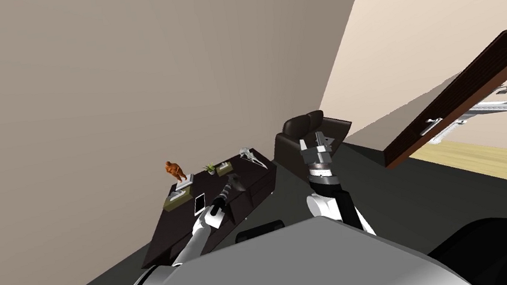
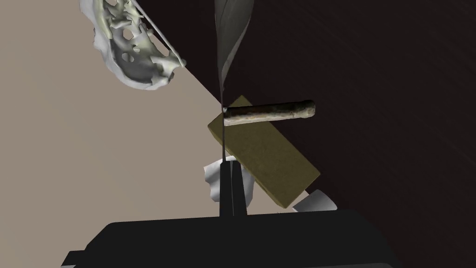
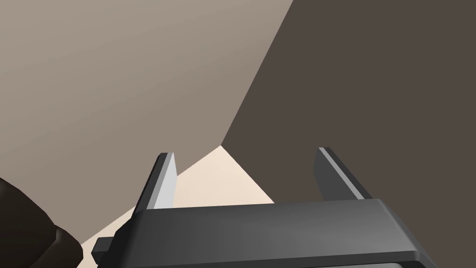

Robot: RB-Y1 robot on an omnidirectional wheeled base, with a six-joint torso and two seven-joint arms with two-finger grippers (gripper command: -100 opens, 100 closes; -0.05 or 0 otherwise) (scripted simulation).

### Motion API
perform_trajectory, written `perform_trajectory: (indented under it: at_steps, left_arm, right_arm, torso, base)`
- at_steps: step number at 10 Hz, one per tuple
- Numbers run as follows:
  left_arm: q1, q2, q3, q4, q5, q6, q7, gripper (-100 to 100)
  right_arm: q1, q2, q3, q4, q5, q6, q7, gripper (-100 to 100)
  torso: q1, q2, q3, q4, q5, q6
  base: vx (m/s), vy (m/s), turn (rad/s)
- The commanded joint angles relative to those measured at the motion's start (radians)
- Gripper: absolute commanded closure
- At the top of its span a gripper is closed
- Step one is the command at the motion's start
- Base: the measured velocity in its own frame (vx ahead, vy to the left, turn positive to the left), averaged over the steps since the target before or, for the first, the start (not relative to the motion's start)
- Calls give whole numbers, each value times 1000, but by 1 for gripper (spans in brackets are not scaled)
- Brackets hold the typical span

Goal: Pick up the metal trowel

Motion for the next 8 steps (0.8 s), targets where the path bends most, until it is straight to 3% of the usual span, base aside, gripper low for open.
perform_trajectory:
  at_steps: [1, 3, 4, 5, 6, 8]
  left_arm:
    - [0, 0, 0, 0, 0, 0, 0, 100]
    - [0, 0, 0, 0, 0, 0, 0, 100]
    - [0, 0, 0, 0, 0, 0, 0, 0]
    - [-12, 9, 25, -9, 8, 8, -17, -100]
    - [-12, 9, 25, -9, 8, 8, -17, -100]
    - [-48, 11, 63, -15, 3, -22, -55, -100]
  right_arm:
    - [0, 0, 0, 0, 0, 0, 0, 0]
    - [0, 0, 0, 0, 0, 0, 0, 0]
    - [0, 0, 0, 0, 0, 0, 0, 0]
    - [0, 0, 0, 0, 0, 0, 0, 0]
    - [0, 0, 0, 0, 0, 0, 0, 0]
    - [0, 0, 0, 0, 0, 0, 0, 0]
  torso:
    - [0, 0, 0, 0, 0, 0]
    - [-1, 1, 0, 0, 0, 0]
    - [-1, 1, 0, 0, 0, 0]
    - [-1, 1, 0, 0, 0, 0]
    - [-1, 6, 3, 1, 0, 1]
    - [-4, 7, 4, 2, -1, 0]
  base:
    - [0, 0, 0]
    - [0, 0, 0]
    - [0, 0, 0]
    - [-105, -8, -92]
    - [-143, -25, -47]
    - [-39, -63, 3]
